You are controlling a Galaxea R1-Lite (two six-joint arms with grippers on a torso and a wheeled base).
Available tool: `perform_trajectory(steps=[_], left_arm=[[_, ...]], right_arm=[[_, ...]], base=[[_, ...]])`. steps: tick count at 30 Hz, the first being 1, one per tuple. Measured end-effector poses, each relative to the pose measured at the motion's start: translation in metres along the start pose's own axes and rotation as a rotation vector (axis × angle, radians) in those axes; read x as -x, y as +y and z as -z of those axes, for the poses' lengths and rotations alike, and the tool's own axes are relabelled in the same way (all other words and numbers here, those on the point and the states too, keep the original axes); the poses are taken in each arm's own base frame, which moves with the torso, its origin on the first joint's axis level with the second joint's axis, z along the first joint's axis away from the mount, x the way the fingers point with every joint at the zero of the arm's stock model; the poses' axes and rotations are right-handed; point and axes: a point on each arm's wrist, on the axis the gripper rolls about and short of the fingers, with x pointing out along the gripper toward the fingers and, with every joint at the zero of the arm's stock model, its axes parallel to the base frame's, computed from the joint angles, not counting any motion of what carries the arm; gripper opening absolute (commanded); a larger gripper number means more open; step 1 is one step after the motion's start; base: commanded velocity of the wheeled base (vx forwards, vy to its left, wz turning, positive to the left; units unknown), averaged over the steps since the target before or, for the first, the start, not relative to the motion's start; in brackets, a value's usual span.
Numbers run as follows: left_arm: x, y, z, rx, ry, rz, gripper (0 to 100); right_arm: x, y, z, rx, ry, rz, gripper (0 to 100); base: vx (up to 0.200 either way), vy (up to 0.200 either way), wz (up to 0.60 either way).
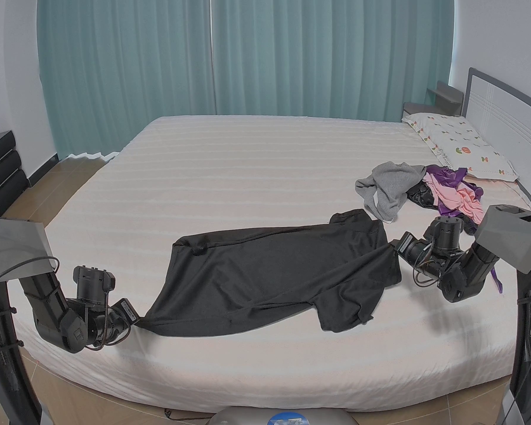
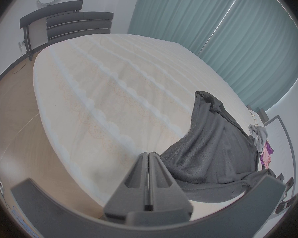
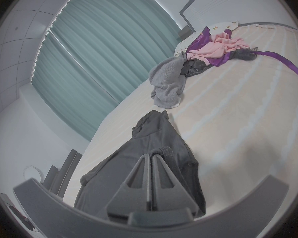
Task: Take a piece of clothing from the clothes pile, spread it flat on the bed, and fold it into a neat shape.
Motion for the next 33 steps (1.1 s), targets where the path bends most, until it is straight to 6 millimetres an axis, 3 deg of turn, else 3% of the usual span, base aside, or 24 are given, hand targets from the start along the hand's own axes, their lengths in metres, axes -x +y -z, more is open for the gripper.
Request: perform_trajectory(steps=[1,2,8,13,23,28,33], left_arm=[[0.000,0.000,0.000,0.000,0.001,0.000,0],[-0.001,0.000,0.000,0.000,0.002,0.000,0],[-0.003,0.001,0.001,0.001,0.006,-0.003,0],[-0.004,0.001,0.002,0.001,0.010,-0.005,0],[-0.004,0.002,0.003,0.001,0.013,-0.008,0],[-0.004,0.002,0.003,0.001,0.016,-0.009,0],[-0.003,0.003,0.004,0.000,0.017,-0.008,0]], right_arm=[[-0.005,0.001,0.000,0.002,-0.006,0.003,0],[-0.011,0.002,0.002,0.004,-0.009,0.007,100],[-0.033,0.004,0.016,0.014,0.001,0.012,100],[-0.030,-0.002,0.020,0.009,0.020,0.020,100],[0.023,-0.008,0.023,-0.009,0.158,-0.013,100],[0.053,-0.007,0.035,-0.016,0.255,-0.049,100],[0.067,0.000,0.050,-0.010,0.328,-0.072,100]], base=[[0.000,0.000,0.00],[0.000,0.000,0.00],[0.000,0.000,0.00],[0.000,0.000,0.00],[0.000,0.000,0.00],[0.000,0.000,0.00],[0.000,0.000,0.00]])
